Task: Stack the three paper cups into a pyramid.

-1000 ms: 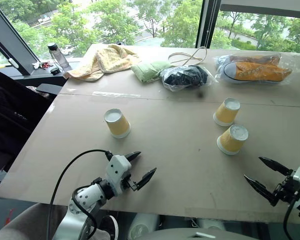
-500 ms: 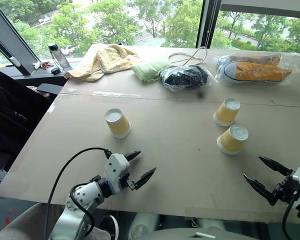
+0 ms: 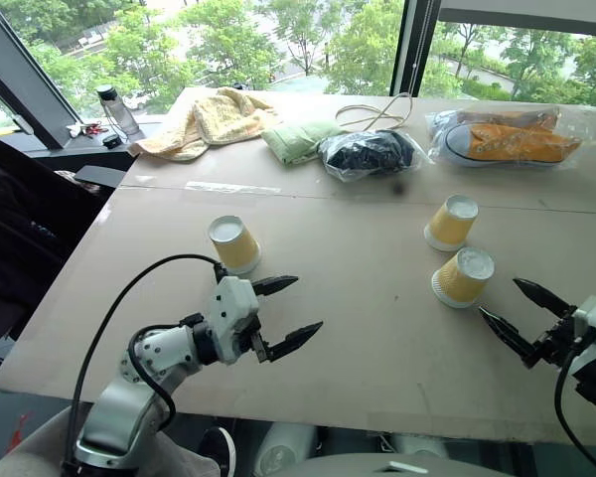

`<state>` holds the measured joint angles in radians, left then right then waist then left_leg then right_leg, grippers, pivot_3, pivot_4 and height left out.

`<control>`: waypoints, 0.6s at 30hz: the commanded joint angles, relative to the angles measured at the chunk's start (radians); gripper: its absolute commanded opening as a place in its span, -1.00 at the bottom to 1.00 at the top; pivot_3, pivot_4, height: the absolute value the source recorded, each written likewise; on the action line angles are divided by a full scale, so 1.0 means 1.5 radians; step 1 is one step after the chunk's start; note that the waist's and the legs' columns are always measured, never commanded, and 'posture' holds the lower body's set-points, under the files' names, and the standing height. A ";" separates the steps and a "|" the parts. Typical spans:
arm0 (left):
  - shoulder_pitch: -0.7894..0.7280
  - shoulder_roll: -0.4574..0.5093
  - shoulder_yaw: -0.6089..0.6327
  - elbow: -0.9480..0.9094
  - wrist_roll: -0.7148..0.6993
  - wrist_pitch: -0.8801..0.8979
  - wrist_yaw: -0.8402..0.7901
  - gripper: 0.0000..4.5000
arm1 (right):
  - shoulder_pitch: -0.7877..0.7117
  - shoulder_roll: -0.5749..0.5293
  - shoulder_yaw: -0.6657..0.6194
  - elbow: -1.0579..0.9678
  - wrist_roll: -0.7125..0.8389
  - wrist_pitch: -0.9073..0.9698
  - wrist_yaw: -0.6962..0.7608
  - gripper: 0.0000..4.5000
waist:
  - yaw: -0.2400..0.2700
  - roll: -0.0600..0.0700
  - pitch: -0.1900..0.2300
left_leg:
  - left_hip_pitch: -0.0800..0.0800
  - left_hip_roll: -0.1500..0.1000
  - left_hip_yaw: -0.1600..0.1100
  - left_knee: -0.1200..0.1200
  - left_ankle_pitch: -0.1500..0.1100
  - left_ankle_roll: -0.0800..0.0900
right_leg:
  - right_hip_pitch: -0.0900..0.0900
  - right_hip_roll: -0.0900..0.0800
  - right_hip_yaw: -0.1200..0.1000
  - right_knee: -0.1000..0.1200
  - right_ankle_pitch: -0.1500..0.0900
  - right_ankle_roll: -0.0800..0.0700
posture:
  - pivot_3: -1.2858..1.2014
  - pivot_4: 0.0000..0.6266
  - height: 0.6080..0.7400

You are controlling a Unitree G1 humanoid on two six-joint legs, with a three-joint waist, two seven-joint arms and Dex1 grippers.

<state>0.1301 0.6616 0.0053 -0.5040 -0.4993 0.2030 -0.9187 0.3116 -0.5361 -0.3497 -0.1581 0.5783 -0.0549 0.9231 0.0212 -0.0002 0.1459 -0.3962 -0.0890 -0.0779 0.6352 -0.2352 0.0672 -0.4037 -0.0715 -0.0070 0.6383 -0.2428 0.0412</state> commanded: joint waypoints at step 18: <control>-0.110 0.058 0.052 -0.089 -0.187 0.134 -0.051 1.00 | -0.142 0.046 0.088 -0.007 -0.041 0.025 -0.060 0.99 | -0.003 0.000 0.000 | 0.000 0.000 0.000 0.000 0.001 0.002 | 0.000 0.000 0.000 0.001 0.001 0.002 | 0.03 -0.52 1.00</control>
<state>-0.0249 0.7526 0.0667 -0.5998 -0.7524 0.4066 -1.0032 0.1115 -0.4665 -0.2088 -0.1488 0.5064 -0.0068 0.8378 0.0161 0.0001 0.1464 -0.3956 -0.0893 -0.0778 0.6354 -0.2331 0.0695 -0.4040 -0.0709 -0.0064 0.6395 -0.2407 0.0443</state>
